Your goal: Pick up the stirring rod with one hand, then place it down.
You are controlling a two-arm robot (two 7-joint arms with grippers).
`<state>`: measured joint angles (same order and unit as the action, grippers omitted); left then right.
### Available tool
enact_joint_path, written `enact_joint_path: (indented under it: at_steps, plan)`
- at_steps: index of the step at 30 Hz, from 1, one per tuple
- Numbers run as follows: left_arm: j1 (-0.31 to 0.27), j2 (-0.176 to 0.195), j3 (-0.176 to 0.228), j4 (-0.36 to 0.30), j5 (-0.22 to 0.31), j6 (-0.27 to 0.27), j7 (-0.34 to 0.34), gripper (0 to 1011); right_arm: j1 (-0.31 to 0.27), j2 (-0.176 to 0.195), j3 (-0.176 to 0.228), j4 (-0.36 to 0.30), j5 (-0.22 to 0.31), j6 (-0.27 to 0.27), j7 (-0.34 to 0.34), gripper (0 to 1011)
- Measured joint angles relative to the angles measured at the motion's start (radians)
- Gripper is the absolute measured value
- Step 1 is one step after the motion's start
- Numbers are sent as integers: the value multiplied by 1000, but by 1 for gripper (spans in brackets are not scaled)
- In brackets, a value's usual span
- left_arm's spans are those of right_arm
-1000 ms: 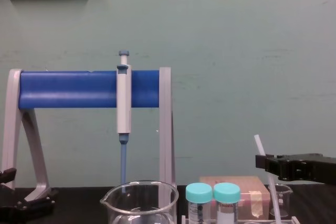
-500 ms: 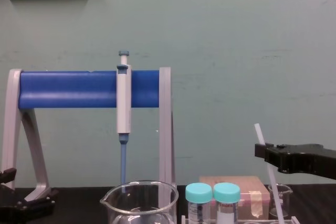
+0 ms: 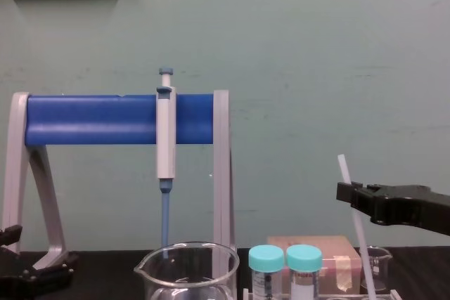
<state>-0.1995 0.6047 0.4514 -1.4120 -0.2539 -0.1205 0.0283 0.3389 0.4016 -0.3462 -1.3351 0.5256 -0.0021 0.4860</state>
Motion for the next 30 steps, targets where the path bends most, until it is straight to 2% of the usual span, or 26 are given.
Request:
enact_joint_path:
  at_steps: [8,17,21,30]
  plan:
    - [0,0,0,0,0,0,0,1000,-5,1,1,-7,26,-9,29,75]
    - [0,0,0,0,0,0,0,1000,-9,17,0,-35,35,-48,52,75]
    - [0,0,0,0,0,0,0,1000,-10,27,6,-63,35,-62,53,75]
    - [0,0,0,0,0,0,0,1001,-20,52,49,-157,52,-89,37,75]
